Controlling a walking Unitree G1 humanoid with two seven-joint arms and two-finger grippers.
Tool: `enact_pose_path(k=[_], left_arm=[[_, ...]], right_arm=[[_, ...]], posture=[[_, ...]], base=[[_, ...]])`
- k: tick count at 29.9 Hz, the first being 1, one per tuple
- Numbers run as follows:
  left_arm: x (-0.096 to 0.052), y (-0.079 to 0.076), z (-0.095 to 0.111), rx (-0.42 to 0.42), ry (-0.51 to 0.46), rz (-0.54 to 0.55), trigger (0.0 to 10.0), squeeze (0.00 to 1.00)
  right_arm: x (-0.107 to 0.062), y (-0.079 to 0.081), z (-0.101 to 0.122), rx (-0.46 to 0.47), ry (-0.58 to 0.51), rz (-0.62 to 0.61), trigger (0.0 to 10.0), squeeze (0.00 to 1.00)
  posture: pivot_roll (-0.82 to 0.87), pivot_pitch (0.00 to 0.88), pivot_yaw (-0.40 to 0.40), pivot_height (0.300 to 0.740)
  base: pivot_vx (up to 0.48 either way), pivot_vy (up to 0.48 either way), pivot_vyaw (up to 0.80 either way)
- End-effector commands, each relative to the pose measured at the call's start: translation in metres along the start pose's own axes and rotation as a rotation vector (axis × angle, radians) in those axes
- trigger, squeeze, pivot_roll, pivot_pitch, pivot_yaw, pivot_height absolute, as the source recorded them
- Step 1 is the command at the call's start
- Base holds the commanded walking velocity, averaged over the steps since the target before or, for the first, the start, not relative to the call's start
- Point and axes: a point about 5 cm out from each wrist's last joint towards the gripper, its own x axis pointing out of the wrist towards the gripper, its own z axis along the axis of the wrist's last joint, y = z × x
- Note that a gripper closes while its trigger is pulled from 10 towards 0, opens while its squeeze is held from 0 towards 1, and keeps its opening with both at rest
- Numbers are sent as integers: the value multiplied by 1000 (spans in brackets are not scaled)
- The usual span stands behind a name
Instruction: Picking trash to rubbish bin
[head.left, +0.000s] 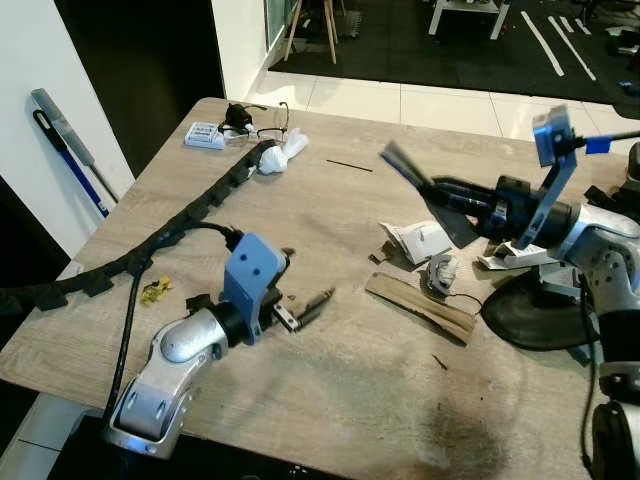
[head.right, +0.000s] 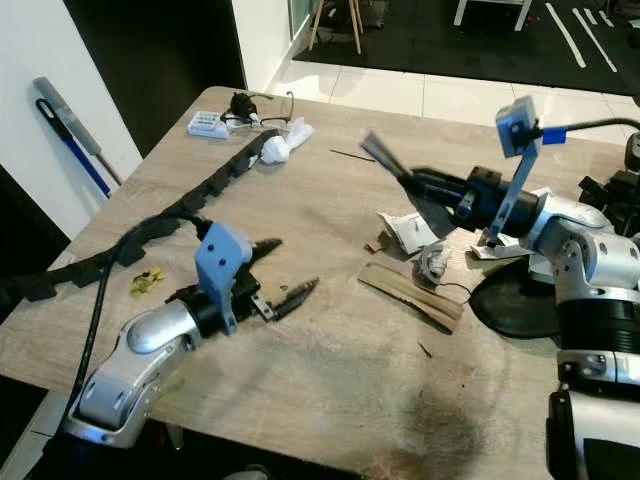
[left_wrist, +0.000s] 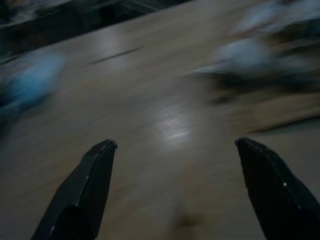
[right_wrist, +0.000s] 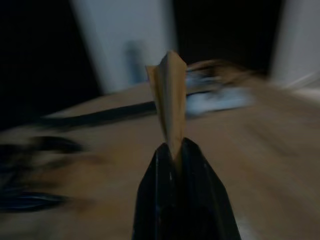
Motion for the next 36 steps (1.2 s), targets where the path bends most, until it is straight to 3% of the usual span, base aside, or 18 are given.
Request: enact_pose_path(k=[1, 2, 3, 4, 5, 6, 7, 8, 11, 12, 14, 19, 21, 24, 36], left_arm=[[-3, 12, -6, -9, 20, 126, 10000, 0], [-5, 21, -4, -40, -6, 219, 10000, 0], [-6, 23, -3, -44, -16, 245, 10000, 0], [-6, 23, -3, -44, -16, 245, 10000, 0], [-15, 46, -5, -125, -17, 405, 10000, 0], [-15, 46, -5, -125, -17, 405, 10000, 0], [-20, 54, -7, -175, -13, 465, 10000, 0], [-23, 59, -7, -168, -16, 491, 10000, 0], [-23, 60, -6, -151, -18, 499, 10000, 0], [-21, 58, -2, -129, -33, 490, 10000, 0], [-20, 55, -1, -145, -41, 503, 10000, 0], [-17, 49, 1, -144, -50, 483, 10000, 0], [-16, 49, 1, -142, -53, 484, 10000, 0], [-17, 49, 2, -144, -56, 484, 10000, 0], [-16, 40, 0, -141, -48, 444, 10000, 0]], right_arm=[[-2, -2, -6, -90, -6, -125, 1451, 0], [1, 2, -12, -159, -32, -221, 1451, 0], [2, 3, -15, -161, -39, -245, 9529, 0], [2, 3, -15, -161, -39, -245, 9529, 0], [12, 27, -23, -123, -125, -289, 10000, 0], [12, 27, -23, -123, -125, -289, 10000, 0], [15, 35, -24, -125, -162, -311, 10000, 0], [18, 47, -27, -132, -183, -328, 10000, 0], [21, 53, -29, -143, -194, -341, 10000, 0], [30, 70, -37, -182, -190, -353, 10000, 0], [36, 81, -43, -210, -196, -362, 10000, 0], [38, 87, -46, -174, -221, -414, 10000, 0], [36, 89, -51, -67, -218, -444, 10000, 0], [34, 92, -56, -28, -192, -454, 10000, 0], [27, 94, -63, -47, -152, -492, 10000, 0]], posture=[[14, 162, 44, 740], [14, 162, 44, 740], [14, 162, 44, 740], [14, 162, 44, 740], [25, 158, 41, 740], [25, 158, 41, 740], [25, 158, 41, 740], [26, 158, 42, 740], [26, 157, 41, 740], [32, 150, 44, 740], [32, 148, 47, 740], [26, 151, 35, 740], [33, 151, 33, 740], [26, 156, 36, 740], [23, 158, 28, 740]], base=[[0, 0, 0], [0, 0, 0], [0, 0, 0], [0, 0, 0], [0, 0, 0], [0, 0, 0], [0, 0, 0], [0, 0, 0], [0, 0, 0], [0, 0, 0], [0, 0, 0], [0, 0, 0], [0, 0, 0], [0, 0, 0], [0, 0, 0]])
